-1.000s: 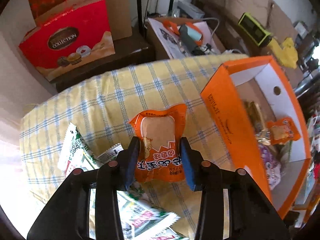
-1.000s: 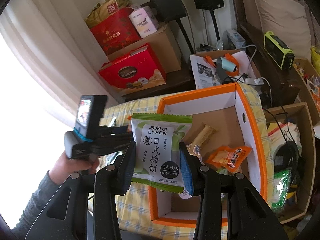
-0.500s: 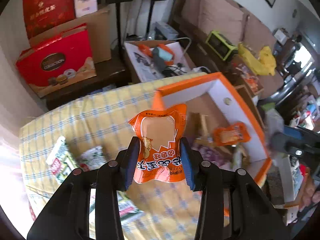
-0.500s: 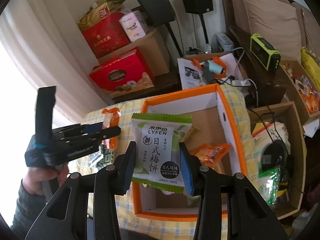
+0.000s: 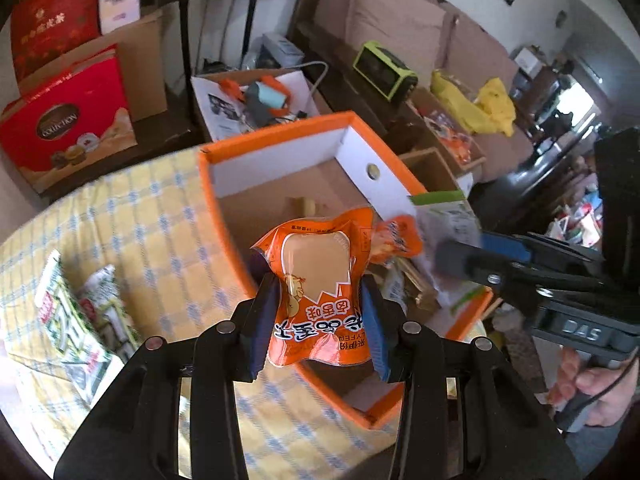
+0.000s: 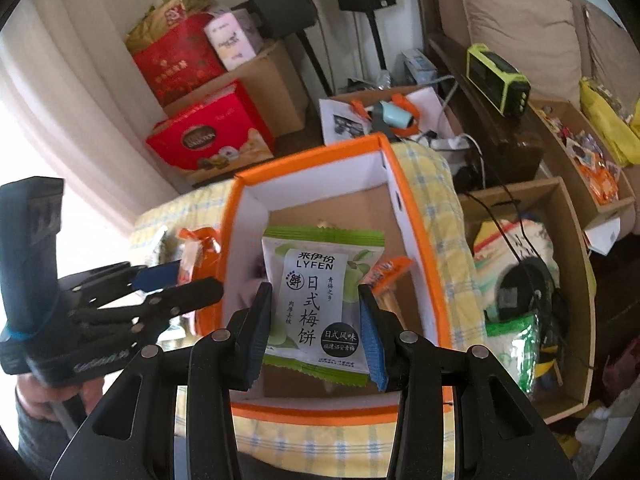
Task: Organize objects
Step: 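Carry the orange packet over the box with the left tool, then open both tools to drop the orange and LYFEN packets into the box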
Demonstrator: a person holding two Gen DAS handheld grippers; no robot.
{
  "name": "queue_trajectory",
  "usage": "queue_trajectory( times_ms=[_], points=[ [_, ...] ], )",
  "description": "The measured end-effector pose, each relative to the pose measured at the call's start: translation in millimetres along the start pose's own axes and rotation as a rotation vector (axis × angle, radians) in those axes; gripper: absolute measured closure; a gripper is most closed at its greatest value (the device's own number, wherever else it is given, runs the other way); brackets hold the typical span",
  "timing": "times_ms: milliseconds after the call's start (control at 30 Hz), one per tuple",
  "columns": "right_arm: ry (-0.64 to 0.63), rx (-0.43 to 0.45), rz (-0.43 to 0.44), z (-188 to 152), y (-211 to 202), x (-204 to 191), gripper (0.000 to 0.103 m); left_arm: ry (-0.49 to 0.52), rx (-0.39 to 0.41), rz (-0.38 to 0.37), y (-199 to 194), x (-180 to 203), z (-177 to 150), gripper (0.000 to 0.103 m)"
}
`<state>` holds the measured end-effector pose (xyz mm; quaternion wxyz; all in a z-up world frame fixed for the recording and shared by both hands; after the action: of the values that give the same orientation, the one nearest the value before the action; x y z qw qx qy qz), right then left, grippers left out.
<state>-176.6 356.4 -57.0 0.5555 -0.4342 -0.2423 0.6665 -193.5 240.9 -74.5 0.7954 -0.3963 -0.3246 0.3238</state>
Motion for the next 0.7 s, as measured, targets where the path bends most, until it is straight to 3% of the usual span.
queue_trajectory(
  times_ms=[233,400,700],
  points=[
    [0.026,-0.033,-0.039,-15.1,18.8,24.7,0.061,-0.001,-0.039,-0.029,22.3,22.1,-18.0,0.065],
    [0.032,-0.042,-0.06,-22.9,27.1,33.6,0.06,0.022,-0.061,0.002,33.9,29.9,-28.9,0.064],
    [0.038,-0.048,-0.059,-31.1,30.5,36.2,0.054,-0.002,-0.068,0.0,33.5,28.2,-33.3,0.05]
  ],
)
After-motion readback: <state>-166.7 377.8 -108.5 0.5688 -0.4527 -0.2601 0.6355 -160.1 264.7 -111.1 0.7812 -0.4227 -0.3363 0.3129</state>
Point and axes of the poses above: each gripper's, at about its wrist camera, not at the fingertips, and y roughly the way its jaws point, x to its right, z to its top, the point moved 6 cm from there along y, roughly the way its jaws point, and after that the axes turned 2 degrees about y, right-handed, at the moved point
